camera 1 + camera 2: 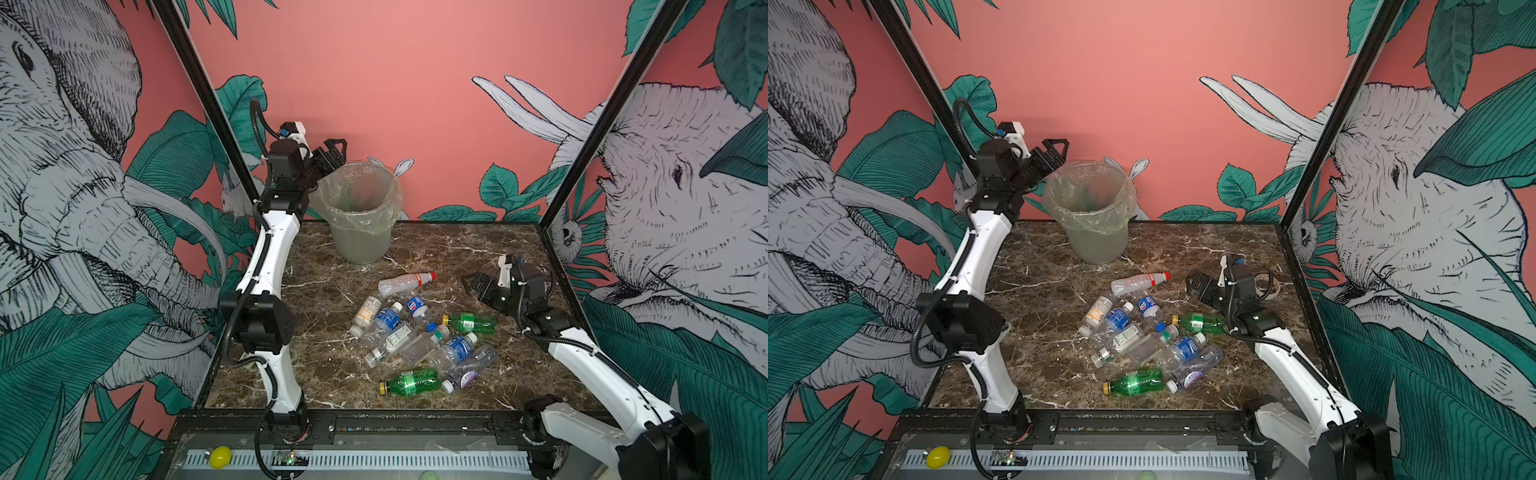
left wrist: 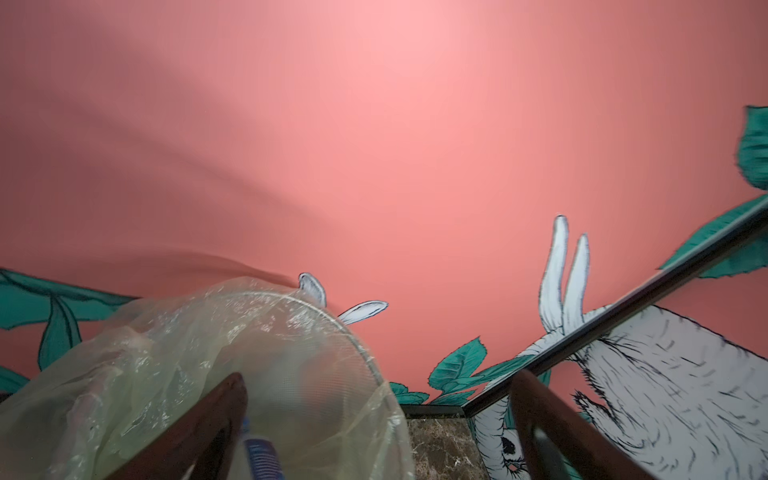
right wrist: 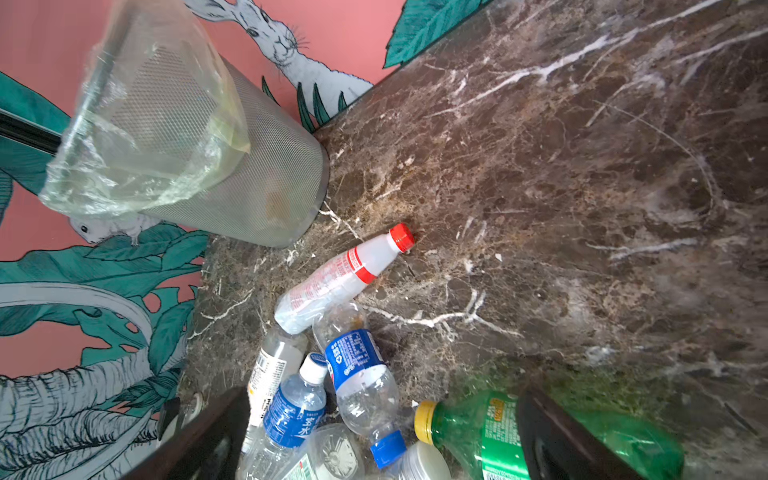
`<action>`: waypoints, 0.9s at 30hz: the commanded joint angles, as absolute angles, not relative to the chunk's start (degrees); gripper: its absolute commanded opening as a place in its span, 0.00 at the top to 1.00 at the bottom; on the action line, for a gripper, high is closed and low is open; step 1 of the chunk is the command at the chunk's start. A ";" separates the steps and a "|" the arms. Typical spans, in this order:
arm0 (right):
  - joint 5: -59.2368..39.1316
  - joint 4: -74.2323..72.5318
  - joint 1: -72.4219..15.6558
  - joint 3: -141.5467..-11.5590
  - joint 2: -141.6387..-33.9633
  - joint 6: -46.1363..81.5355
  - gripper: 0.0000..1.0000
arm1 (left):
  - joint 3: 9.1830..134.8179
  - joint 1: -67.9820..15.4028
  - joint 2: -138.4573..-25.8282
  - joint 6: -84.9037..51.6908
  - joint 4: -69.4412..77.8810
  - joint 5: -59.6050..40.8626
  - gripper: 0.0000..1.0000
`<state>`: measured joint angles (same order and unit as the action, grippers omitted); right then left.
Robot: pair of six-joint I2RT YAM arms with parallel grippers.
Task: Throw the plastic bottles in the bin
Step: 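Open the left gripper over the wastebasket to drop the clear bottle, then withdraw the left gripper from the wastebasket while the right gripper reaches toward the green bottle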
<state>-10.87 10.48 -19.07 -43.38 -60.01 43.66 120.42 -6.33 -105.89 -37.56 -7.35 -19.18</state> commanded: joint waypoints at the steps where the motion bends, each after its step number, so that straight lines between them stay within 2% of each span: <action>1: -9.67 12.62 -18.90 -44.91 -60.66 42.27 0.01 | 117.61 -6.42 -96.94 -33.75 -7.31 -21.00 0.00; 13: -5.21 19.20 -18.81 -46.97 -61.71 46.76 0.01 | 93.46 -6.38 -79.28 -28.66 -5.48 -22.94 0.01; 22: 2.84 24.87 -18.81 -47.03 -61.43 55.33 0.01 | 74.84 -6.38 -69.29 -28.52 -4.66 -24.19 0.00; 27: 3.07 25.40 -18.82 -46.85 -62.20 57.22 0.01 | 68.33 -6.44 -65.62 -27.68 -6.15 -24.13 0.01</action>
